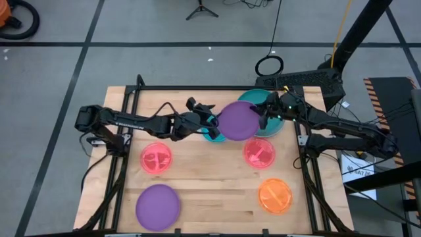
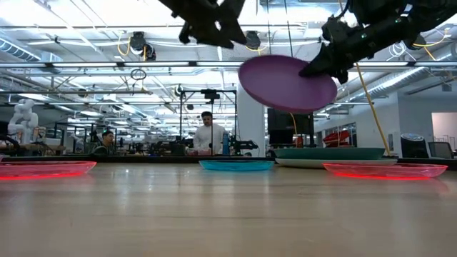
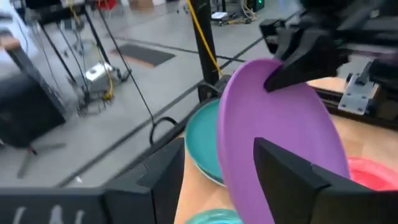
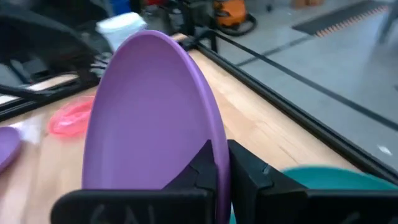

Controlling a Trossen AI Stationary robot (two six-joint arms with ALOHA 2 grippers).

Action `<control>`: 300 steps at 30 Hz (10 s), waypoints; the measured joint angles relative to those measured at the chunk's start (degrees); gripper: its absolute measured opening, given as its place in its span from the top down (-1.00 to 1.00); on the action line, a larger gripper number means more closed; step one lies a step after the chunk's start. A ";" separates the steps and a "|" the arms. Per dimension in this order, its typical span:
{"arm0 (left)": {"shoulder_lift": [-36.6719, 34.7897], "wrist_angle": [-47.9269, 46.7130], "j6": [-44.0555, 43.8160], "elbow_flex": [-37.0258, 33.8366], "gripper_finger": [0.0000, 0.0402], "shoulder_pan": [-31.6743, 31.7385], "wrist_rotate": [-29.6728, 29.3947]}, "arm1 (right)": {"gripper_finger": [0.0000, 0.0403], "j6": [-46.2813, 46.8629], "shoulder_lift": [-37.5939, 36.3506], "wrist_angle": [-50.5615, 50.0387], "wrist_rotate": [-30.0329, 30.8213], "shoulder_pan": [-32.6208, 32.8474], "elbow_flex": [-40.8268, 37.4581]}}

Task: Stack plastic plates
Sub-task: Stack the right purple plate on top of the green plate, then stack the purple plate on top of the other purple plate

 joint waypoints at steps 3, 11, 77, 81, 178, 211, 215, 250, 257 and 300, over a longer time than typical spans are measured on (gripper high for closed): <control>-2.25 -1.85 6.16 0.00 -0.01 0.13 0.02 | 0.94 2.44 1.03 0.37 0.02 -2.28 0.00; -8.09 -6.83 20.86 0.00 -0.02 2.02 1.99 | 0.94 8.63 6.12 3.30 -0.47 -11.04 0.00; -9.38 -26.63 9.47 -0.04 -0.02 4.58 9.68 | 0.29 -3.59 31.58 -36.53 -13.33 -43.01 21.79; -9.34 -31.84 5.03 -0.04 -0.02 3.27 9.79 | 0.27 -3.05 26.74 -36.50 -13.32 -41.66 21.75; -5.80 -37.14 13.92 -8.50 -0.02 5.14 12.63 | 0.22 49.29 15.36 -40.38 6.26 22.62 -5.11; -5.82 -36.90 13.91 -8.48 -0.02 5.12 12.63 | 0.94 43.38 15.47 -30.12 7.14 22.62 -5.29; -5.82 -36.90 13.87 -8.48 -0.02 5.11 12.63 | 0.98 43.44 15.45 -30.03 7.50 22.62 -5.27; -5.82 -24.96 -0.54 -8.44 -0.02 -9.25 12.77 | 1.00 28.33 12.94 1.32 11.93 22.26 -5.25; -5.82 -16.55 0.21 -8.44 -0.02 -15.10 12.74 | 1.00 26.04 12.94 8.63 16.28 21.75 -5.25; -1.91 -45.94 -26.84 -9.62 -0.02 -30.39 38.70 | 0.88 25.43 22.42 -20.93 0.38 21.50 0.87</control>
